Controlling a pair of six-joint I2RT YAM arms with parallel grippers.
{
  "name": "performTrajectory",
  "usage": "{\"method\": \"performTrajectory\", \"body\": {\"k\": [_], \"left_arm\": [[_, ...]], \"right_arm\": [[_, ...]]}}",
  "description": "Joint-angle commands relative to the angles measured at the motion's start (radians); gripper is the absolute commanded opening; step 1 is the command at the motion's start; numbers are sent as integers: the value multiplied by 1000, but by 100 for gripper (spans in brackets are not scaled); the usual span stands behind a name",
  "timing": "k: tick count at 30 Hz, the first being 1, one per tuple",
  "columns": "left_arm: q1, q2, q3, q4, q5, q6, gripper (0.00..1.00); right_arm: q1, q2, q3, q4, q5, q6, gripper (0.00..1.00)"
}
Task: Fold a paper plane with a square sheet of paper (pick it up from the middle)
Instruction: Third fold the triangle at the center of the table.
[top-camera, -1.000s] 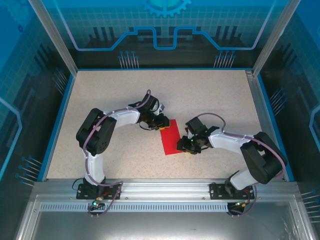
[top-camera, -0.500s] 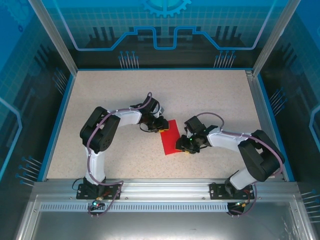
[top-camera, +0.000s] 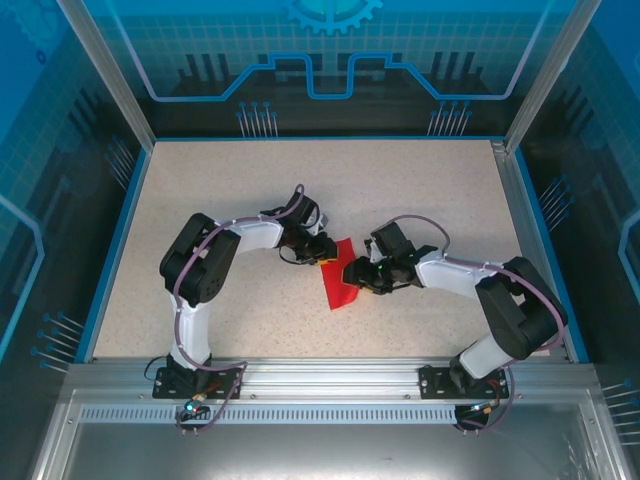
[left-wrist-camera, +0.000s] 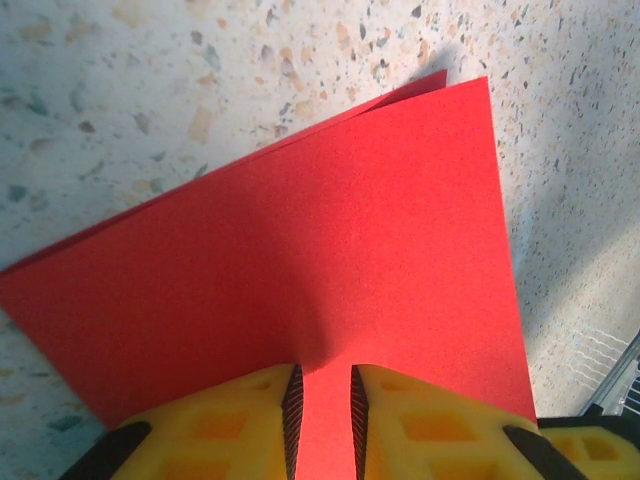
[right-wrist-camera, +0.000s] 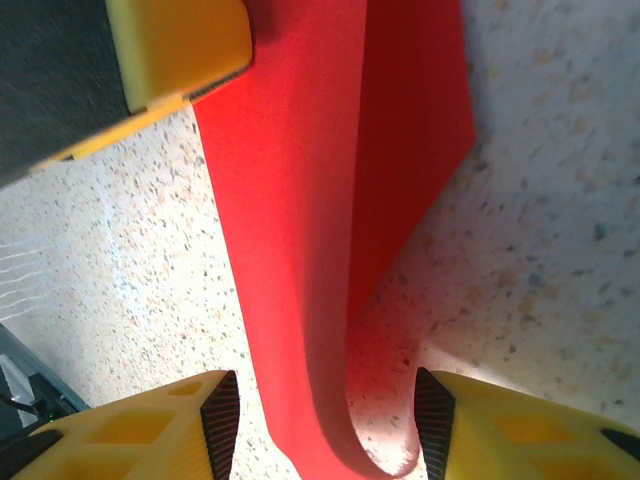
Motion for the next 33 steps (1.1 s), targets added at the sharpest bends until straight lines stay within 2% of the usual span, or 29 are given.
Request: {"method": "performTrajectory", "body": {"k": [1, 6, 11, 18, 26, 30, 33], "left_arm": [[0, 17, -13, -21, -7, 32, 23], [-1, 22, -4, -24, 1, 38, 23], [-1, 12, -2, -25, 6, 49, 24], [1, 22, 25, -22, 46, 105, 23], [0, 79, 105, -58, 80, 169, 23], [2, 82, 139, -70, 82, 190, 23], [3, 54, 158, -103, 63, 210, 27]], "right_arm": [[-35, -7, 12, 21, -71, -67, 52], [-68, 49, 58, 5, -172, -154, 48], [-95, 93, 82, -48, -165, -189, 36], [-120, 121, 37, 37, -196, -146, 15], [-96, 97, -57, 217, -178, 31, 3], [-49, 52, -88, 240, -82, 139, 4], [-35, 36, -90, 240, -60, 158, 11]]}}
